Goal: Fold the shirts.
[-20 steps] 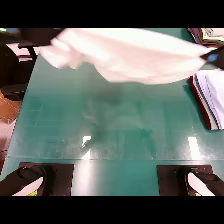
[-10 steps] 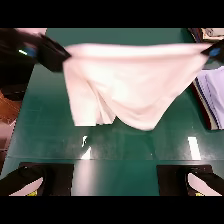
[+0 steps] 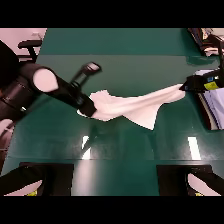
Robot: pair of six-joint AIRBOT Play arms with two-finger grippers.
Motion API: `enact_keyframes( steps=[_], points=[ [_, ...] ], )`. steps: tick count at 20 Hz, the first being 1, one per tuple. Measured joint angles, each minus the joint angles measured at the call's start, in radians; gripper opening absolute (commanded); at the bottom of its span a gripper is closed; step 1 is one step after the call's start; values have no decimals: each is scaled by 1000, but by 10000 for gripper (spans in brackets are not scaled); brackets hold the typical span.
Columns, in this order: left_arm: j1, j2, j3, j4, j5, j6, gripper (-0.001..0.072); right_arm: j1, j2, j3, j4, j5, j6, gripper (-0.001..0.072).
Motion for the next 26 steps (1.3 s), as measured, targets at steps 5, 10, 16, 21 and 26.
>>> enact_keyframes(
  steps=[5,10,16,21,26],
  points=[
    [-80,1,-8,-58,14,5,646,-77,69,-72,-5,-23,0,14],
    [97,1,24,-51,49,-23,647,-113,92,-89,0,-29,1,15],
    [309,-1,-118,-119,134,-48,647,-121,97,-92,1,-39,0,15],
    [329,-48,-245,-321,298,55,646,-122,97,-93,1,-52,0,15],
    [244,-144,-274,-422,391,114,447,-122,97,-93,2,-54,0,15]
  ],
)
